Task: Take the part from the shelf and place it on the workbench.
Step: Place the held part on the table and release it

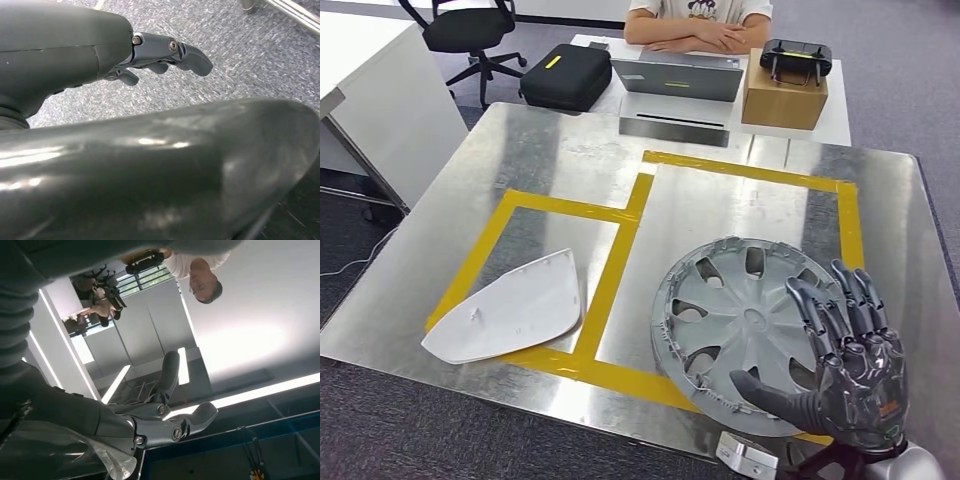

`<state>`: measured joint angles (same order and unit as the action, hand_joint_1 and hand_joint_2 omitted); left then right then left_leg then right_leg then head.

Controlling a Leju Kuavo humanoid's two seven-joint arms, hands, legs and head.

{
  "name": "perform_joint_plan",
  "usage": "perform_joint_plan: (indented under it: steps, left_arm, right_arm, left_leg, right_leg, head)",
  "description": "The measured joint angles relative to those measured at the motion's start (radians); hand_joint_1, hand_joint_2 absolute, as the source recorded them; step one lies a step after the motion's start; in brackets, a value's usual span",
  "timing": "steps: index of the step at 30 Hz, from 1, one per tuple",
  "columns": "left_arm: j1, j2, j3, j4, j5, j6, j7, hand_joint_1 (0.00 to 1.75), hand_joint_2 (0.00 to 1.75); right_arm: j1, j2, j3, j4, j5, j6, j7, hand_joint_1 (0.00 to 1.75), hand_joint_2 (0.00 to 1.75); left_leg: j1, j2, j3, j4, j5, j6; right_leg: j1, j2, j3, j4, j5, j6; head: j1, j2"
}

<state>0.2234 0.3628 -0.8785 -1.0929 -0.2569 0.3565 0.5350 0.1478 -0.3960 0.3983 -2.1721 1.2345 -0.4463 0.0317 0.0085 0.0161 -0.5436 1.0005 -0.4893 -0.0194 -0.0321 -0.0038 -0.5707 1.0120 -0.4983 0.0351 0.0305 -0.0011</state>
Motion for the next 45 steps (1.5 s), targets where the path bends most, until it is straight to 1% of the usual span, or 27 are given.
perform_joint_plan:
  steps: [22,23,25,27,28,29,30,31,32,33,34,35,36,37,38,39,40,41,42,44,45]
  left_arm:
    - [0.004,-0.002,0.016,0.000,-0.001,-0.007,-0.014,0.00,0.00]
    - [0.004,-0.001,0.017,0.000,-0.001,-0.007,-0.014,0.00,0.00]
    - [0.005,-0.001,0.018,0.000,-0.003,-0.008,-0.014,0.00,0.00]
    - [0.007,0.000,0.021,0.000,-0.004,-0.009,-0.014,0.00,0.00]
    - [0.007,0.000,0.022,0.000,-0.004,-0.009,-0.014,0.00,0.00]
    - [0.007,-0.001,0.023,0.000,-0.004,-0.009,-0.013,0.00,0.00]
    - [0.007,-0.002,0.024,0.000,-0.005,-0.010,-0.013,0.00,0.00]
    - [0.007,-0.004,0.025,0.000,-0.005,-0.010,-0.013,0.00,0.00]
    - [0.008,-0.006,0.027,0.000,-0.005,-0.011,-0.012,0.00,0.00]
    - [0.009,-0.008,0.029,-0.001,-0.005,-0.011,-0.012,0.00,0.00]
    - [0.010,-0.009,0.031,-0.001,-0.005,-0.013,-0.012,0.00,0.00]
    - [0.011,-0.010,0.033,-0.001,-0.005,-0.014,-0.012,0.00,0.00]
    - [0.011,-0.011,0.035,-0.001,-0.005,-0.016,-0.012,0.00,0.00]
    - [0.011,-0.013,0.036,-0.001,-0.005,-0.017,-0.012,0.00,0.00]
    - [0.011,-0.014,0.038,-0.001,-0.006,-0.018,-0.012,0.00,0.00]
    - [0.011,-0.015,0.040,-0.001,-0.006,-0.019,-0.012,0.00,0.00]
    - [0.012,-0.015,0.041,-0.001,-0.007,-0.019,-0.011,0.00,0.00]
    - [0.012,-0.015,0.043,-0.001,-0.008,-0.019,-0.010,0.00,0.00]
    - [0.013,-0.015,0.044,-0.001,-0.009,-0.020,-0.009,0.00,0.00]
    - [0.016,-0.016,0.045,-0.002,-0.009,-0.021,-0.008,0.00,0.00]
    - [0.017,-0.016,0.045,-0.002,-0.010,-0.021,-0.008,0.00,0.00]
  right_arm:
    - [0.027,0.000,-0.022,-0.008,-0.023,0.021,0.007,0.00,0.00]
    - [0.027,0.001,-0.022,-0.008,-0.023,0.023,0.008,0.00,0.00]
    - [0.027,0.003,-0.022,-0.008,-0.023,0.027,0.008,0.00,0.00]
    - [0.028,0.005,-0.023,-0.010,-0.023,0.029,0.009,0.00,0.00]
    - [0.028,0.005,-0.023,-0.012,-0.023,0.030,0.009,0.00,0.00]
    - [0.028,0.006,-0.023,-0.014,-0.023,0.032,0.010,0.00,0.00]
    - [0.028,0.006,-0.023,-0.016,-0.024,0.034,0.011,0.00,0.00]
    - [0.028,0.006,-0.024,-0.017,-0.025,0.036,0.011,0.00,0.00]
    - [0.028,0.006,-0.024,-0.017,-0.025,0.038,0.012,0.00,0.00]
    - [0.028,0.006,-0.024,-0.017,-0.026,0.041,0.013,0.00,0.00]
    - [0.029,0.006,-0.024,-0.017,-0.028,0.043,0.014,0.00,0.00]
    - [0.029,0.006,-0.024,-0.017,-0.029,0.044,0.014,0.00,0.00]
    - [0.029,0.006,-0.024,-0.017,-0.031,0.046,0.014,0.00,0.00]
    - [0.029,0.006,-0.024,-0.017,-0.033,0.047,0.014,0.00,0.00]
    - [0.028,0.006,-0.024,-0.017,-0.034,0.047,0.014,0.00,0.00]
    - [0.028,0.007,-0.024,-0.017,-0.035,0.049,0.014,0.00,0.00]
    - [0.028,0.007,-0.024,-0.017,-0.036,0.050,0.015,0.00,0.00]
    - [0.028,0.007,-0.024,-0.017,-0.037,0.052,0.016,0.00,0.00]
    - [0.028,0.007,-0.024,-0.017,-0.037,0.054,0.016,0.00,0.00]
    - [0.028,0.008,-0.024,-0.017,-0.038,0.057,0.017,0.00,0.00]
    - [0.028,0.008,-0.024,-0.018,-0.038,0.058,0.017,0.00,0.00]
  left_leg:
    - [0.000,0.000,0.000,0.000,-0.001,0.001]
    - [0.000,0.000,-0.001,0.003,-0.002,0.002]
    - [-0.002,0.000,-0.004,0.009,-0.005,0.011]
    - [-0.004,0.000,-0.004,0.011,-0.004,0.023]
    - [-0.004,0.000,-0.002,0.002,0.002,0.030]
    - [-0.003,0.003,0.003,-0.011,0.013,0.036]
    - [0.000,0.005,0.008,-0.026,0.023,0.043]
    - [0.003,0.008,0.011,-0.040,0.033,0.047]
    - [0.006,0.011,0.010,-0.046,0.039,0.049]
    - [0.006,0.011,0.006,-0.047,0.042,0.050]
    - [0.006,0.012,0.000,-0.045,0.044,0.049]
    - [0.006,0.013,-0.005,-0.042,0.046,0.047]
    - [0.007,0.014,-0.010,-0.039,0.048,0.044]
    - [0.010,0.014,-0.014,-0.035,0.049,0.041]
    - [0.012,0.015,-0.019,-0.028,0.050,0.037]
    - [0.013,0.013,-0.025,-0.020,0.049,0.031]
    - [0.012,0.012,-0.030,-0.012,0.049,0.024]
    - [0.010,0.011,-0.035,-0.004,0.050,0.017]
    - [0.009,0.010,-0.039,0.001,0.052,0.011]
    - [0.010,0.009,-0.044,0.009,0.052,0.000]
    - [0.012,0.007,-0.051,0.023,0.036,-0.004]
  right_leg:
    - [0.000,0.000,0.000,0.000,0.000,0.000]
    - [-0.002,0.000,0.000,-0.002,0.001,0.001]
    - [-0.006,0.000,0.001,-0.004,0.003,0.006]
    - [-0.008,0.000,0.004,-0.009,0.009,0.015]
    - [-0.005,0.000,0.007,-0.015,0.013,0.020]
    - [-0.004,0.001,0.007,-0.017,0.010,0.024]
    - [-0.002,0.002,0.002,-0.007,-0.006,0.025]
    - [0.001,0.002,-0.011,0.024,-0.033,0.026]
    - [0.001,0.003,-0.033,0.077,-0.070,0.025]
    - [0.002,0.003,-0.060,0.145,-0.108,0.027]
    - [0.002,0.003,-0.083,0.207,-0.133,0.030]
    - [0.001,0.003,-0.093,0.243,-0.141,0.034]
    - [-0.001,0.002,-0.085,0.241,-0.130,0.037]
    - [-0.003,0.001,-0.056,0.196,-0.103,0.041]
    - [-0.006,-0.002,-0.011,0.122,-0.074,0.045]
    - [-0.007,-0.004,0.033,0.054,-0.052,0.046]
    - [-0.007,-0.004,0.062,0.007,-0.038,0.042]
    - [-0.007,-0.003,0.074,-0.019,-0.036,0.037]
    - [-0.005,0.000,0.071,-0.017,-0.037,0.027]
    - [-0.007,0.003,0.053,-0.015,-0.035,0.009]
    - [-0.007,0.003,0.047,-0.013,-0.030,-0.002]
  head:
    - [0.000,0.000]
    - [0.000,0.000]
    - [-0.001,0.000]
    - [-0.004,0.000]
    - [-0.004,0.000]
    - [-0.004,0.000]
    - [-0.003,0.000]
    - [-0.001,0.000]
    - [0.002,0.000]
    - [0.004,0.000]
    - [0.004,0.000]
    - [0.005,0.000]
    - [0.005,0.000]
    - [0.005,0.000]
    - [0.005,0.000]
    - [0.006,0.000]
    - [0.005,0.000]
    - [0.005,0.000]
    - [0.004,0.000]
    - [0.002,0.000]
    - [0.000,0.000]
